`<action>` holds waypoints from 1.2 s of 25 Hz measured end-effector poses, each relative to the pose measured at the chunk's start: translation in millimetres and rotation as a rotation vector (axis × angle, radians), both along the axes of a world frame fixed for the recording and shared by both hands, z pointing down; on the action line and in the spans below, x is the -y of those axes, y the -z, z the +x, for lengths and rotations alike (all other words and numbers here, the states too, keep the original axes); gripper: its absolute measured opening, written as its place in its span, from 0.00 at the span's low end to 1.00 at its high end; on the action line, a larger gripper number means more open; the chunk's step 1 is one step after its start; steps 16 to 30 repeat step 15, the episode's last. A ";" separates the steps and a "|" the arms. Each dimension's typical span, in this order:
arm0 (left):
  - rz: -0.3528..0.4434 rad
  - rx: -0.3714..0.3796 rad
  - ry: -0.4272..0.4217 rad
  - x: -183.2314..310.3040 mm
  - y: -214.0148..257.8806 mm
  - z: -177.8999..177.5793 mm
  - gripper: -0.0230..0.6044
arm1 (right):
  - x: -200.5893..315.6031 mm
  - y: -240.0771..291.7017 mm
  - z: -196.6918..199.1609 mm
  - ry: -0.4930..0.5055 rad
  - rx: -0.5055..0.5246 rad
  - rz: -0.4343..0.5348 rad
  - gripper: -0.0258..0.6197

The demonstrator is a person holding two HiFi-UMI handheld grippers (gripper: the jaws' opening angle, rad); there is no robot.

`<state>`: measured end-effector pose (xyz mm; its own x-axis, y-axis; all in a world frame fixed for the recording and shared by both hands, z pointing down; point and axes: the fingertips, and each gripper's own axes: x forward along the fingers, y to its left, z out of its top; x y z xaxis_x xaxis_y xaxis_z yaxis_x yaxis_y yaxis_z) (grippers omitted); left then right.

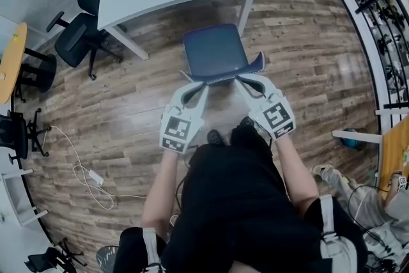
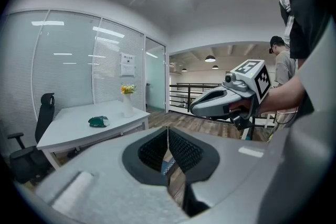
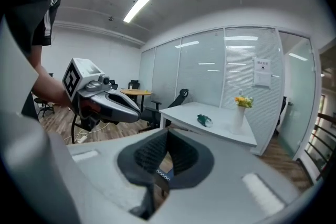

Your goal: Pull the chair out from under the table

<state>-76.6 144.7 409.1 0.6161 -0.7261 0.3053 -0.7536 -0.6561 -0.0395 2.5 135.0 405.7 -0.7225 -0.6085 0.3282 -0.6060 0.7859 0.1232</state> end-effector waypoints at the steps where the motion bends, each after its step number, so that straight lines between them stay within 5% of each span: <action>1: -0.003 0.000 0.000 0.4 -1.4 0.0 0.06 | 0.1 -1.9 -0.3 0.002 0.002 -0.005 0.04; 30: -0.021 -0.065 0.059 10.9 2.7 -8.0 0.06 | 3.4 -5.2 5.5 0.015 -0.018 -0.029 0.04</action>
